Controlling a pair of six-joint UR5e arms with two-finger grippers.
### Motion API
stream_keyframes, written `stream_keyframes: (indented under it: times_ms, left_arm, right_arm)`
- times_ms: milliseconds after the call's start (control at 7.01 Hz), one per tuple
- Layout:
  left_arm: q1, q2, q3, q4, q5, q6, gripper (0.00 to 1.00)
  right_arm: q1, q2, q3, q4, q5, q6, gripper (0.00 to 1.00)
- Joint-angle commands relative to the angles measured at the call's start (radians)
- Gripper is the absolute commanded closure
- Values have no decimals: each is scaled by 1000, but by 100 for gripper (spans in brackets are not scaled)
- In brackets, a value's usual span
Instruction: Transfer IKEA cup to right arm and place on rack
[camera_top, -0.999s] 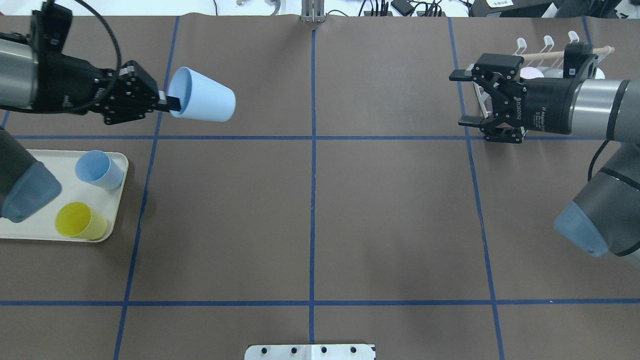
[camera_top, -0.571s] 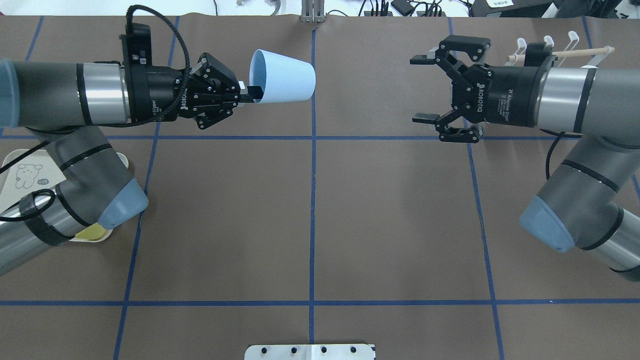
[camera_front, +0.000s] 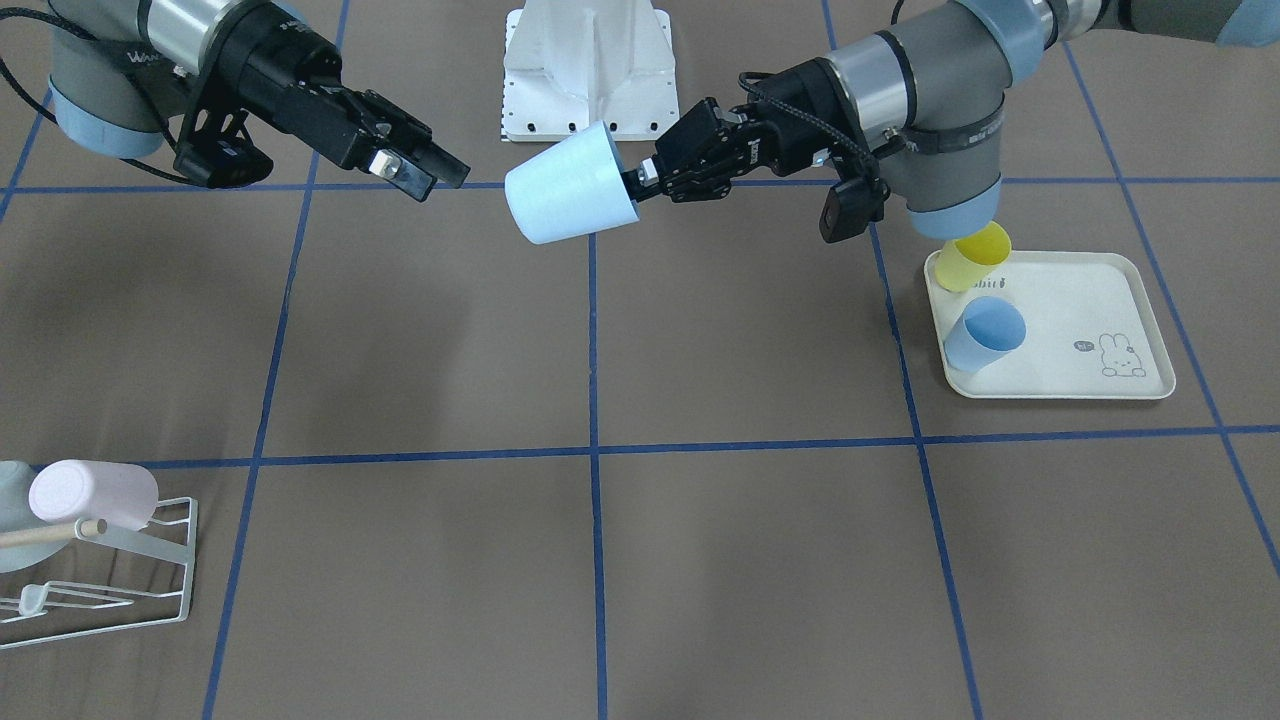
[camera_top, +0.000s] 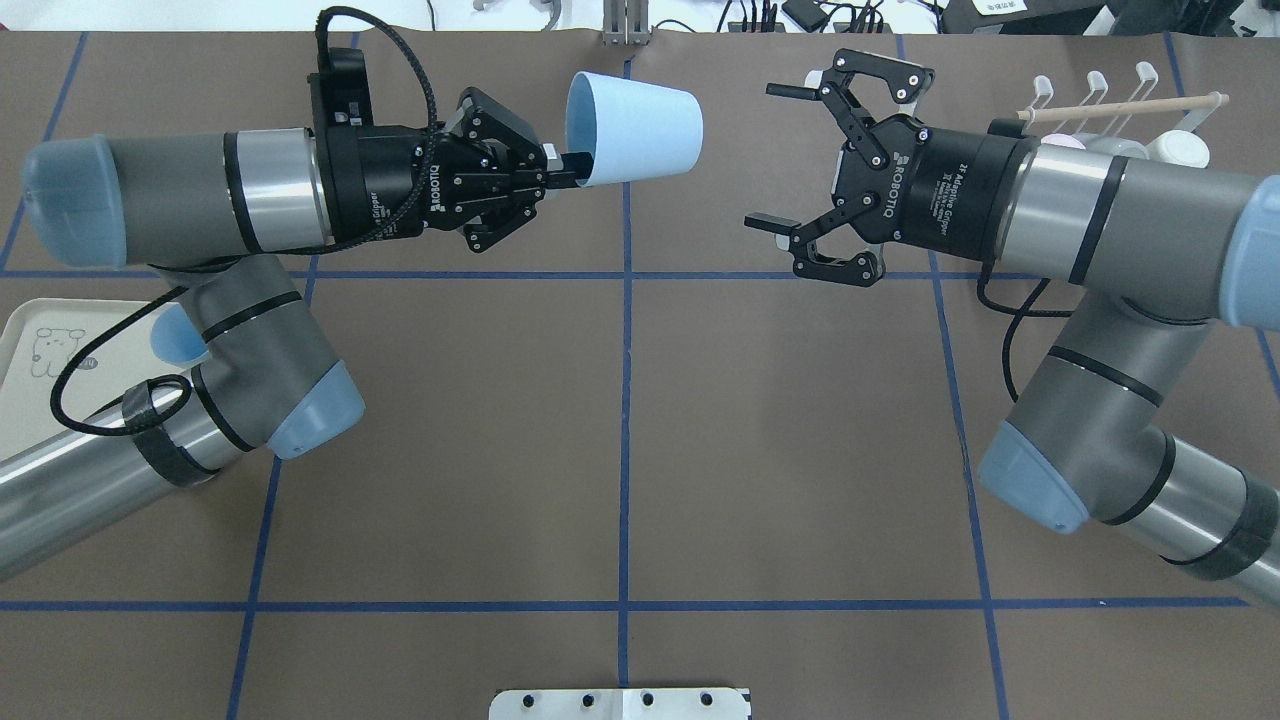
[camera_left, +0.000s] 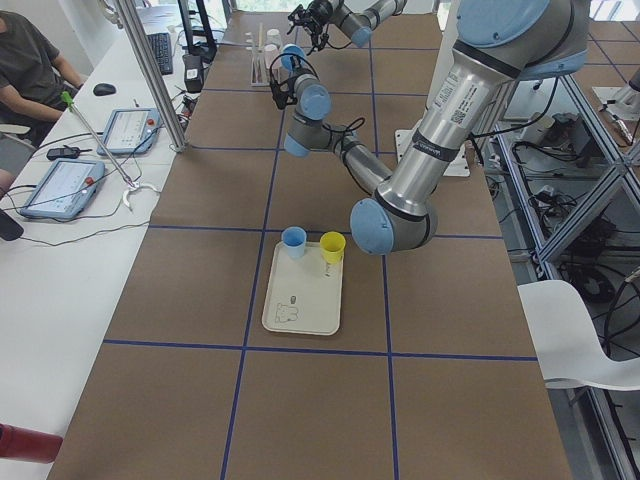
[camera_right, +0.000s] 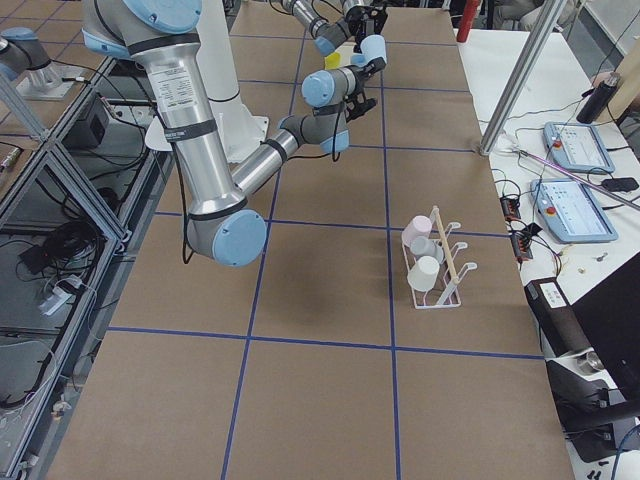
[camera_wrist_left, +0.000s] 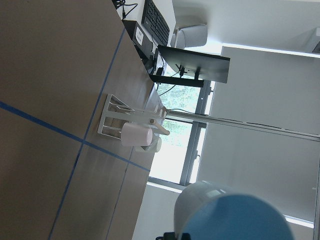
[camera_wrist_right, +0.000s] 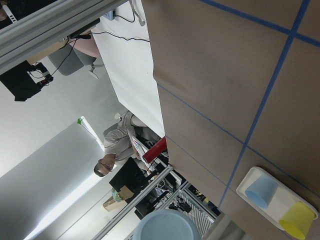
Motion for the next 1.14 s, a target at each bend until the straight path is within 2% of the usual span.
stream_keyframes:
  times_ms: [0,999]
  left_arm:
    - [7,-18,5,0,1,-4,100]
    - [48,-71,28,10,1,-4,100]
  right_arm:
    - [-15,2,0,8,-36,26,0]
    - [-49,8,-2,16,-71,51,0]
